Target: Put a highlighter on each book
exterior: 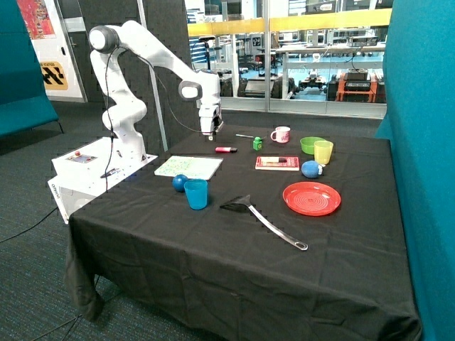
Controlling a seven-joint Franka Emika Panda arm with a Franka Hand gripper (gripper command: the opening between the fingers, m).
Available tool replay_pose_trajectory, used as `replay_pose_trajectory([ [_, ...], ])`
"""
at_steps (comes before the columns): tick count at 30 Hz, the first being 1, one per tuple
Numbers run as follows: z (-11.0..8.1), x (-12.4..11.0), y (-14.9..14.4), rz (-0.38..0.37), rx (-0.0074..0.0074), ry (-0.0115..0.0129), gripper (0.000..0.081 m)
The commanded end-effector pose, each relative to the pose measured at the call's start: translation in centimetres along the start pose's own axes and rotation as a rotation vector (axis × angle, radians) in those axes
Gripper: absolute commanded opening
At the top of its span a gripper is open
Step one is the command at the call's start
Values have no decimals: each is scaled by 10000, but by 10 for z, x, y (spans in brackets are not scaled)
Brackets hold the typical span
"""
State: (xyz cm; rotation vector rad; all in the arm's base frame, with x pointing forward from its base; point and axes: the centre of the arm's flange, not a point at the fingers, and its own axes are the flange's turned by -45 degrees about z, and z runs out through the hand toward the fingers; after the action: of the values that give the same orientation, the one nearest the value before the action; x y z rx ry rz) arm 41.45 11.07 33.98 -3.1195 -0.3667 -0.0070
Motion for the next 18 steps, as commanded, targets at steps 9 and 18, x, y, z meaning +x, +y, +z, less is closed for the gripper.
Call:
replay_pose_trajectory([
  [9, 27, 19, 1, 635, -2, -45, 583],
  [18, 32, 32, -4, 572, -2, -45, 601],
])
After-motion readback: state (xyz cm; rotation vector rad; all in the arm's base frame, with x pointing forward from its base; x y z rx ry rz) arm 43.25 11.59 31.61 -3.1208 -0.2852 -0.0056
